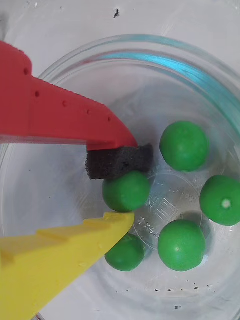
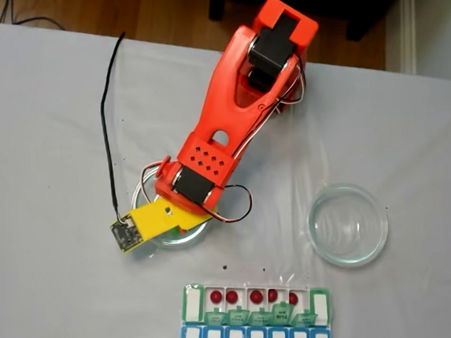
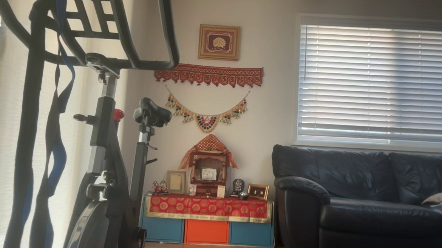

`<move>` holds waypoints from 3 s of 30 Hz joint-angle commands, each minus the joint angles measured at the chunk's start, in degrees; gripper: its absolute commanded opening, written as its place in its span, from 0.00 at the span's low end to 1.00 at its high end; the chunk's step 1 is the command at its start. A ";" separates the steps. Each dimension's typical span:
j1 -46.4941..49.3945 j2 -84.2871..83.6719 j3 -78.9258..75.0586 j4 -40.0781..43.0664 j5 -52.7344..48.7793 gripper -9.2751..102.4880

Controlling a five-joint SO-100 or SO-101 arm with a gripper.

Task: Sort medicines into box.

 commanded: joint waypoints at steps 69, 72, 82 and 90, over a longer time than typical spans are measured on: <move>-32.08 5.62 -31.38 17.23 44.12 0.09; -35.33 2.20 -32.08 15.73 47.02 0.09; -37.27 -3.87 -34.72 10.37 50.27 0.09; -36.47 -8.79 -39.11 8.09 51.06 0.09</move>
